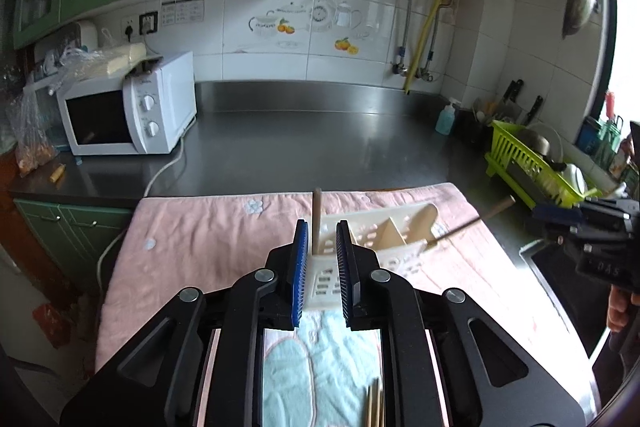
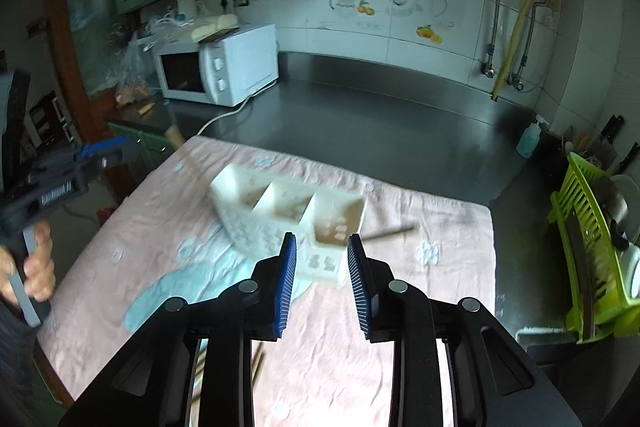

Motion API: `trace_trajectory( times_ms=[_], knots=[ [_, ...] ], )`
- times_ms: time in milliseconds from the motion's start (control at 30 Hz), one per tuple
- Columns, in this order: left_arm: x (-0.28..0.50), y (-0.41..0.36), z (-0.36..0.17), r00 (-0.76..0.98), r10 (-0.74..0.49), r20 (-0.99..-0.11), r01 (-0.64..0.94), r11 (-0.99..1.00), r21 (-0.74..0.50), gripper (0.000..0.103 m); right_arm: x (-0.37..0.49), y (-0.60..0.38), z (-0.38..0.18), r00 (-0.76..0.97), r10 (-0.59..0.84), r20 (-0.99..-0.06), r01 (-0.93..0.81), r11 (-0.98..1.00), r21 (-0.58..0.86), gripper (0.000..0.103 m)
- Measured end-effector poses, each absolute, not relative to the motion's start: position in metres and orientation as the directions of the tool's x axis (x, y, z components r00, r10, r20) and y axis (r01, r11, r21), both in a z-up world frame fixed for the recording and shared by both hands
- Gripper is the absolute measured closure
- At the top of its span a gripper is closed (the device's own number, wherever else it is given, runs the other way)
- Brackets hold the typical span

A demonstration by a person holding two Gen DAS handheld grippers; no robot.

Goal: Organize utensils
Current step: 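Open the right tool to drop its chopstick into the holder while the left tool releases its chopstick, then return the left tool and grasp another chopstick while the right tool grasps one too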

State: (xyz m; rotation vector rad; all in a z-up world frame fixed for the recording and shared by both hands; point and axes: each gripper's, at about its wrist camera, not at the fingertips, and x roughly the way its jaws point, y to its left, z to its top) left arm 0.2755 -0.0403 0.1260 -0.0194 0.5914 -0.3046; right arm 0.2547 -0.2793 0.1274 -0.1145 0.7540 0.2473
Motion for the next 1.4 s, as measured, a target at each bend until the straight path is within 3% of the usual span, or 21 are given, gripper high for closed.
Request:
trace_trajectory(
  times_ms=[267,667,1133,1400],
  knots=[
    [0.203,-0.031,0.105,0.781,-0.25,-0.572,0.272,0.961,-0.048,0.088,0.171,-0.261,0.065,0.641,0.236,-0.731,-0.314,0.949,0.031,0.077],
    [0.125,-0.025,0.018,0.716,-0.22,-0.663,0.265,0.964,-0.033,0.088,0.087,-0.244,-0.031,0.571,0.264,-0.777,-0.283,0.952,0.116,0.081],
    [0.087,-0.035,-0.079,0.558,-0.297,-0.775,0.308,0.941,-0.138,0.089,0.055,-0.246,-0.061,0.588,0.236,-0.773,-0.211,0.968,0.134,0.081],
    [0.086,-0.036,-0.096,0.528,-0.309,-0.791,0.307,0.938,-0.161,0.089,0.047,-0.246,-0.069,0.581,0.234,-0.78,-0.201,0.969,0.141,0.081]
  ],
)
